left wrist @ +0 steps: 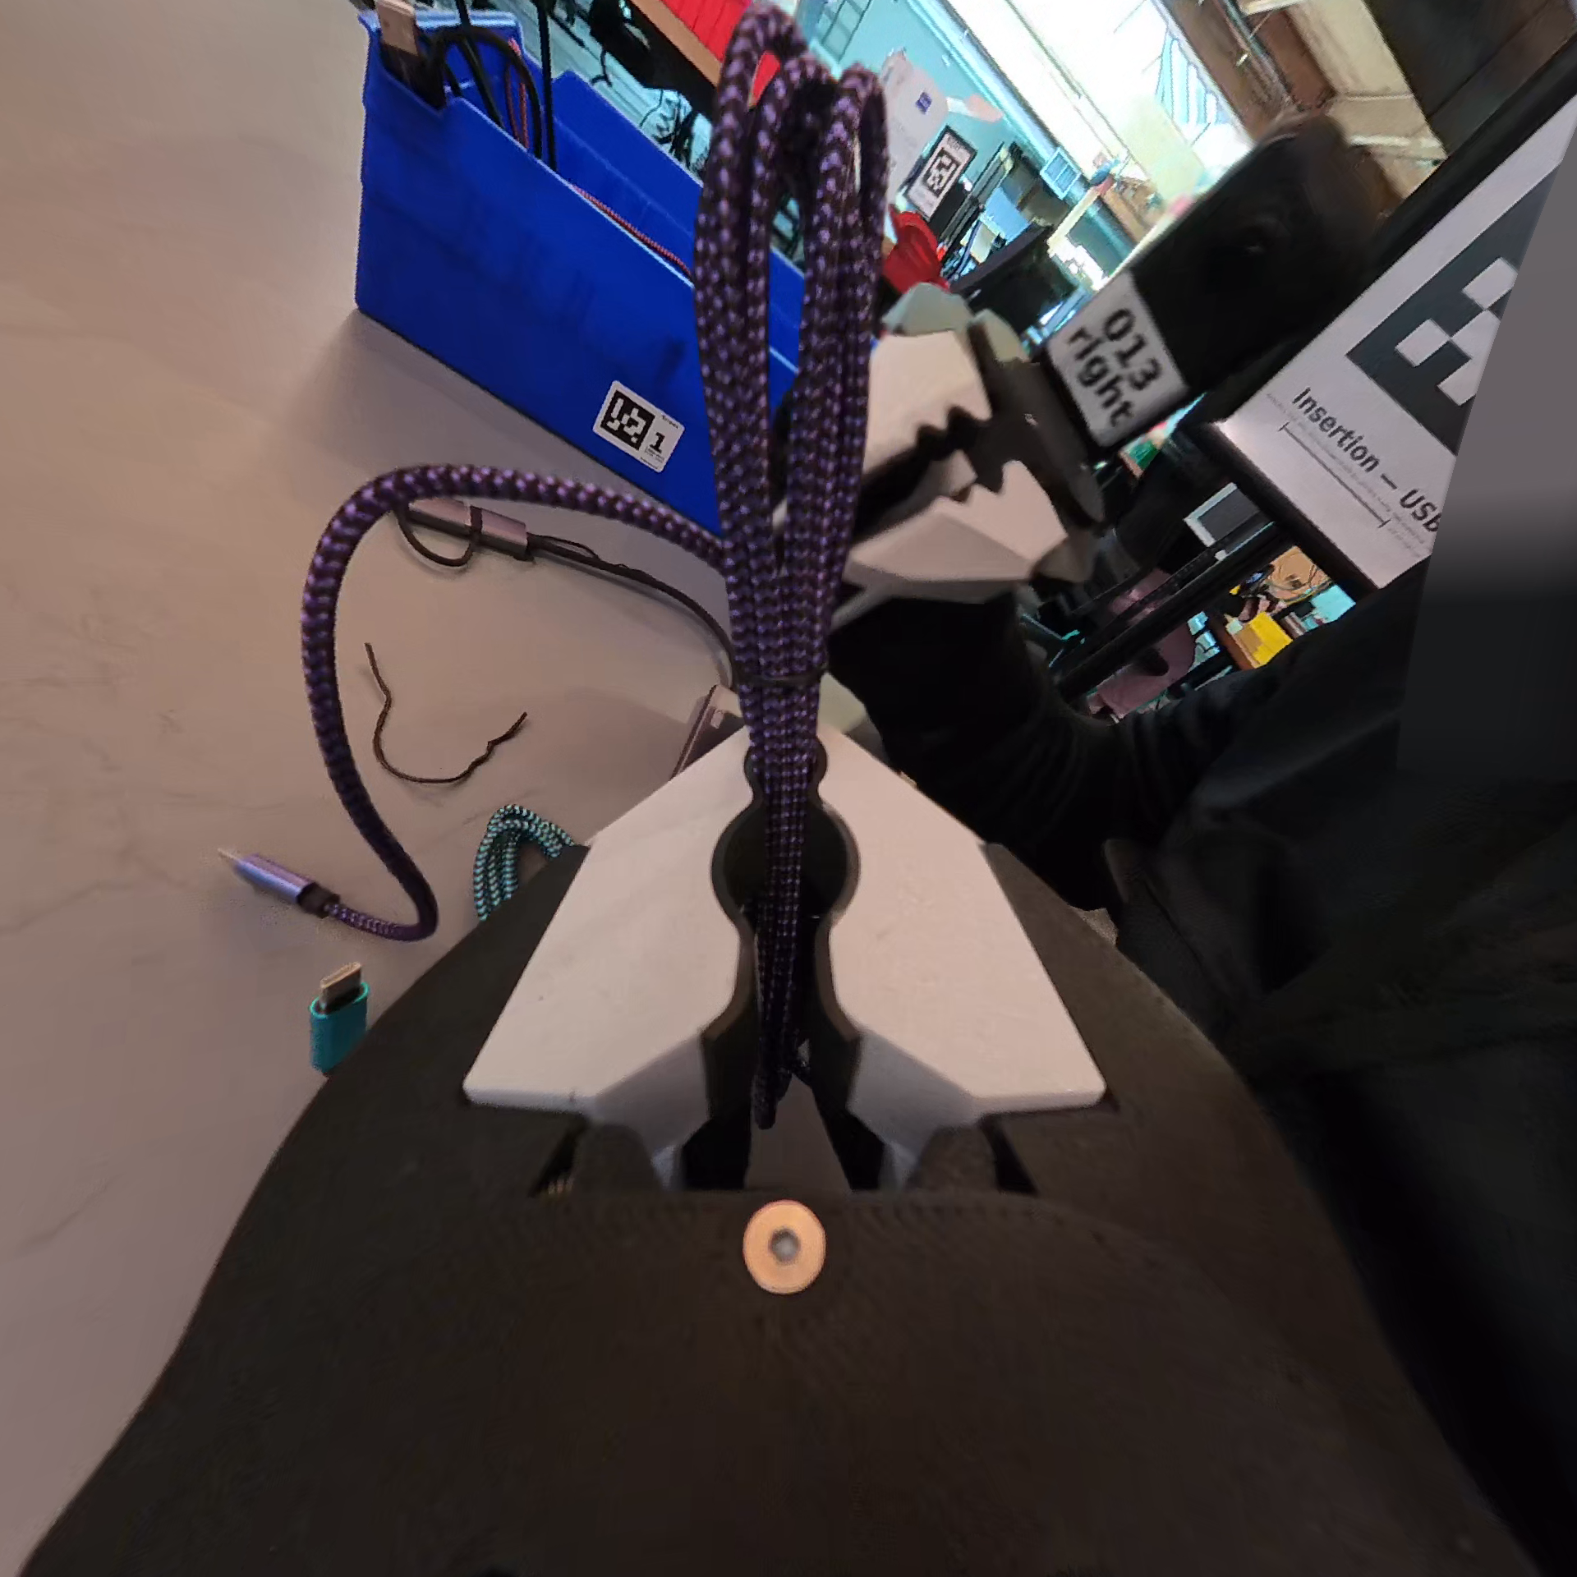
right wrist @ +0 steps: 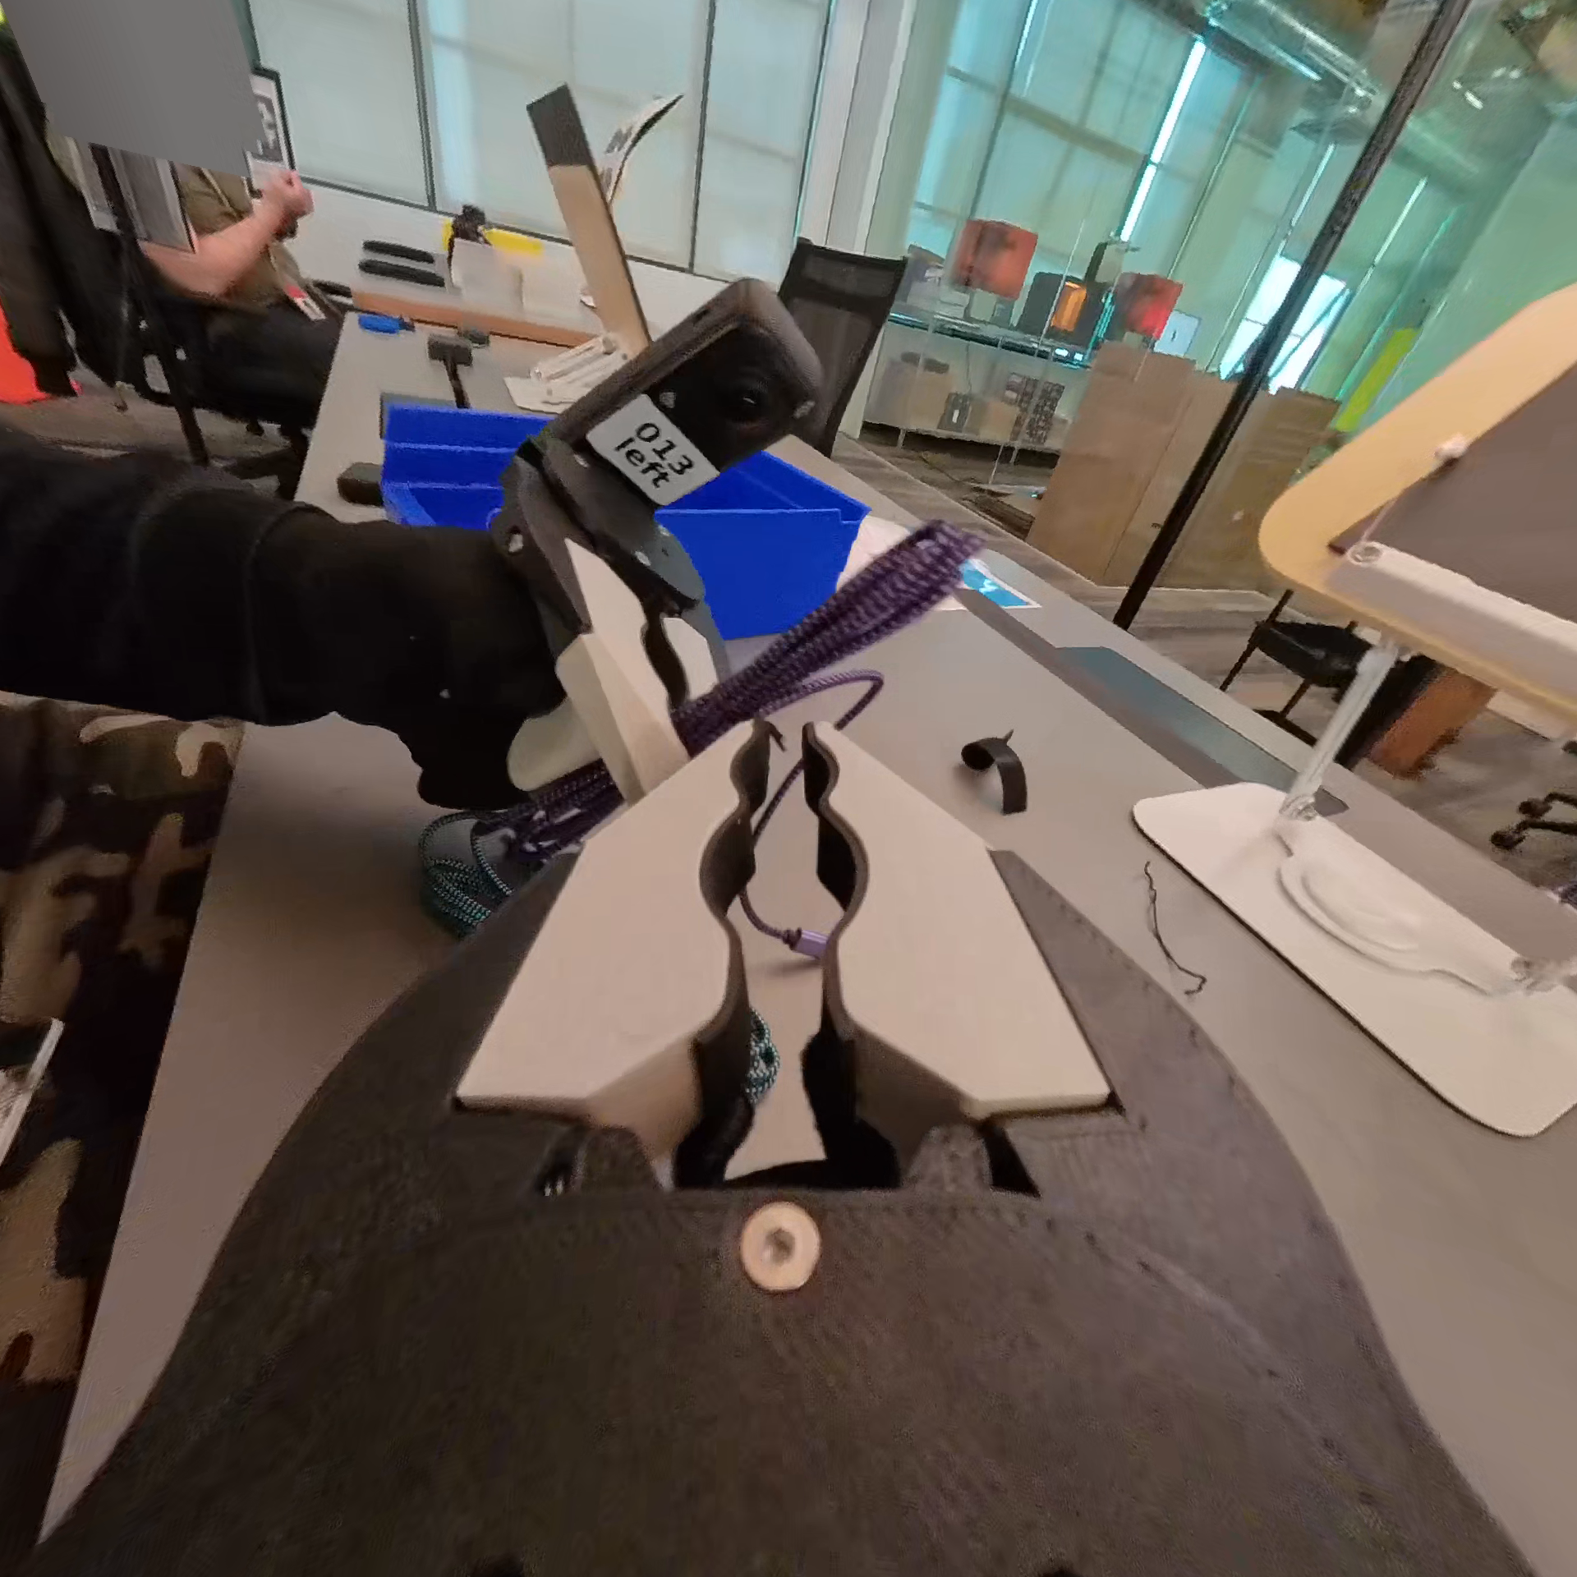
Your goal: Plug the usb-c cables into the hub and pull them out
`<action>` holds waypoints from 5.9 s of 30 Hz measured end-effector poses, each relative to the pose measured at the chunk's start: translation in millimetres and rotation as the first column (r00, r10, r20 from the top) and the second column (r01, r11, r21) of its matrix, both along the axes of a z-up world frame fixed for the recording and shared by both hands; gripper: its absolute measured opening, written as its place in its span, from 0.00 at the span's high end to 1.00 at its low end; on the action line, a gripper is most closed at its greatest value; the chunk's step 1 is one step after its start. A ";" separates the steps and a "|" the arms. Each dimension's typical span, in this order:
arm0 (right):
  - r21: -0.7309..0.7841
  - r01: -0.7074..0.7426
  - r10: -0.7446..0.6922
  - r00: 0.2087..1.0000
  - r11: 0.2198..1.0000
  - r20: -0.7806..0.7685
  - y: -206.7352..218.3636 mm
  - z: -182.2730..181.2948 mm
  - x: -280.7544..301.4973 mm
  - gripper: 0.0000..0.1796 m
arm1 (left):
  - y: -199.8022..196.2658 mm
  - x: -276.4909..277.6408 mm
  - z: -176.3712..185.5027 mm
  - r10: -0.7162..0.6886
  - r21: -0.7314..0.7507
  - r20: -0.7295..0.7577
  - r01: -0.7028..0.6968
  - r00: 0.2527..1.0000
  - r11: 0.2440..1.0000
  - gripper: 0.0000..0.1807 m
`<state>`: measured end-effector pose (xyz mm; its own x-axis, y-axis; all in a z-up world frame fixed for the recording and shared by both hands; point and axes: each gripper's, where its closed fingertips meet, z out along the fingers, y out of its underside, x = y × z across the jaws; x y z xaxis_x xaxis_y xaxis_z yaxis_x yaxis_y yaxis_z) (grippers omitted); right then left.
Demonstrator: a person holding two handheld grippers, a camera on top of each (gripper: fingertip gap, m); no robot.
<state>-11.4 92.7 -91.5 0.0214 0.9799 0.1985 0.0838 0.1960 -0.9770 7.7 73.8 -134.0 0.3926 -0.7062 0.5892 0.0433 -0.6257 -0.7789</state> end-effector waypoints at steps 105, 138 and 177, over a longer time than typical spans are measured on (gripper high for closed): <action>-0.143 0.037 -0.018 0.991 0.989 0.133 -0.3 -22.5 -7.6 1.00 | 16.8 4.9 -0.6 0.100 0.057 -0.075 -0.096 0.992 0.994 1.00; -0.271 -0.115 0.130 0.991 0.956 0.037 -8.0 -18.1 2.4 0.99 | 9.3 10.9 -0.3 0.047 0.042 -0.057 -0.045 0.997 0.998 1.00; -0.267 -0.045 0.061 0.997 0.963 0.054 4.0 -13.8 11.0 1.00 | 8.0 9.6 -16.6 0.048 0.037 -0.151 -0.043 0.987 0.998 1.00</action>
<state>-0.4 96.7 -105.3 -0.0361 0.9969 -0.0700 0.1418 -0.0642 -0.9878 17.3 81.8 -150.6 0.5078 -0.7037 0.4970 -0.0487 -0.5994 -0.7990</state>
